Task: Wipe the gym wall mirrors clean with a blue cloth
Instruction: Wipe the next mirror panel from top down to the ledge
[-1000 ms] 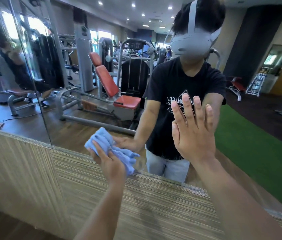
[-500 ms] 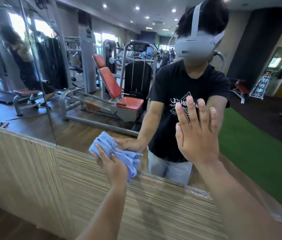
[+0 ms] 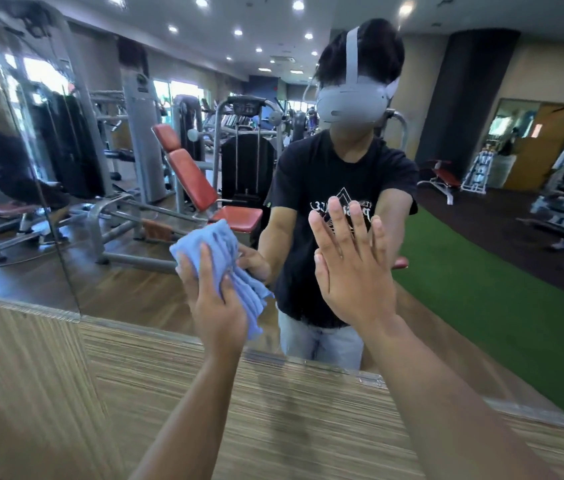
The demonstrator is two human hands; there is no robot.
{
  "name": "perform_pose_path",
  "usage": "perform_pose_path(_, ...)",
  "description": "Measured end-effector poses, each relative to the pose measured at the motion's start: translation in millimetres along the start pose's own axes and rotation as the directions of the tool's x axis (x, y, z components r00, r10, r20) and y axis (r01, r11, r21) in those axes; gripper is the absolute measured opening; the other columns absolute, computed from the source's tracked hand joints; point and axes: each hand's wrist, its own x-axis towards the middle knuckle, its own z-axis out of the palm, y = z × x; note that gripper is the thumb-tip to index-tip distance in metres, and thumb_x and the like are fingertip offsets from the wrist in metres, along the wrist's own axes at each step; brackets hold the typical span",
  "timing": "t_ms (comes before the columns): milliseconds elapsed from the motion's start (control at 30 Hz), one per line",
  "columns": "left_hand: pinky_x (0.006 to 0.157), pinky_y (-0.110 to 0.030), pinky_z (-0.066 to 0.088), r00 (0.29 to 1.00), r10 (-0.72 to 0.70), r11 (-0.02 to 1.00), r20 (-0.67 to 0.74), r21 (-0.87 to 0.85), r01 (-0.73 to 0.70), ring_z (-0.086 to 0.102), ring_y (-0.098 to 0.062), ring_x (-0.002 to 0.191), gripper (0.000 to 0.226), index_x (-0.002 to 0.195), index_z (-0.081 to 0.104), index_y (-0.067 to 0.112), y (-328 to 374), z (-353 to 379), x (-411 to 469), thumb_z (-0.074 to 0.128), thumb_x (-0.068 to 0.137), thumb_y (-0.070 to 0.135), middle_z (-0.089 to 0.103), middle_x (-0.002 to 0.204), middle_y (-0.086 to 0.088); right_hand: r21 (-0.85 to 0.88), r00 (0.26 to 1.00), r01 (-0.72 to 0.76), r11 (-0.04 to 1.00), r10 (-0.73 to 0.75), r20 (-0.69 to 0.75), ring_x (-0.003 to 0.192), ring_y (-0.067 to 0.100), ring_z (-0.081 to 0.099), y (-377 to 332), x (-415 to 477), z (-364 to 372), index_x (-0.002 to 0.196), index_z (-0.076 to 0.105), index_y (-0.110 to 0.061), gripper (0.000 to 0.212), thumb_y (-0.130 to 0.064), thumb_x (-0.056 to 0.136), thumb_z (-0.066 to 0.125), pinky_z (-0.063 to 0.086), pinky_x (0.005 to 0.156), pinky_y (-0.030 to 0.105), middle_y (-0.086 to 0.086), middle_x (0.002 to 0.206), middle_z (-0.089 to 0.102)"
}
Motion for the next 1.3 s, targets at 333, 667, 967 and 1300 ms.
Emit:
perform_pose_path(333, 0.117, -0.041, 0.020, 0.623, 0.657, 0.570, 0.425, 0.260, -0.779, 0.018, -0.040, 0.149, 0.055, 0.149, 0.040, 0.028, -39.3, 24.2, -33.8, 0.050, 0.096, 0.018, 0.015, 0.167, -0.003, 0.083, 0.997, -0.068, 0.994, 0.066, 0.027, 0.158, 0.035, 0.013, 49.6, -22.1, -35.1, 0.161, 0.030, -0.015, 0.065, -0.019, 0.100, 0.050, 0.014, 0.127, 0.056, 0.014, 0.170, 0.019)
perform_pose_path(667, 0.117, -0.063, 0.025, 0.721, 0.663, 0.683, 0.201, 0.233, -0.693, 0.019, -0.051, 0.147, 0.049, 0.148, 0.042, 0.015, 31.0, 38.9, 35.1, 0.044, 0.100, 0.005, 0.031, 0.158, -0.024, -0.045, 0.973, -0.192, 0.980, 0.197, 0.122, 0.159, 0.034, 0.005, 128.8, -69.1, -48.8, 0.164, 0.019, -0.021, 0.067, -0.031, 0.102, 0.041, 0.004, 0.128, 0.055, 0.011, 0.172, 0.006)
perform_pose_path(967, 0.119, -0.055, 0.025, 0.416, 0.853, 0.409, 0.316, 0.091, -0.908, 0.017, -0.034, 0.150, 0.046, 0.146, 0.044, 0.021, 59.7, 111.7, -49.4, 0.037, 0.103, 0.006, 0.033, 0.156, -0.009, -0.013, 0.988, -0.143, 0.990, 0.144, 0.053, 0.159, 0.031, 0.000, 137.6, -72.8, -27.2, 0.165, 0.003, -0.029, 0.070, -0.036, 0.104, 0.035, 0.002, 0.127, 0.054, 0.003, 0.173, -0.004)
perform_pose_path(1300, 0.122, -0.060, 0.012, 0.193, 0.785, 0.095, 0.589, 0.193, -0.977, 0.008, -0.037, 0.154, 0.063, 0.151, 0.037, 0.025, 2.0, 34.7, 2.9, 0.058, 0.092, 0.013, 0.024, 0.161, -0.006, -0.011, 0.993, -0.118, 0.993, 0.118, -0.003, 0.159, 0.032, 0.001, 142.5, -77.8, -13.9, 0.165, 0.011, -0.027, 0.062, -0.037, 0.107, 0.031, 0.003, 0.127, 0.055, 0.005, 0.173, -0.003)
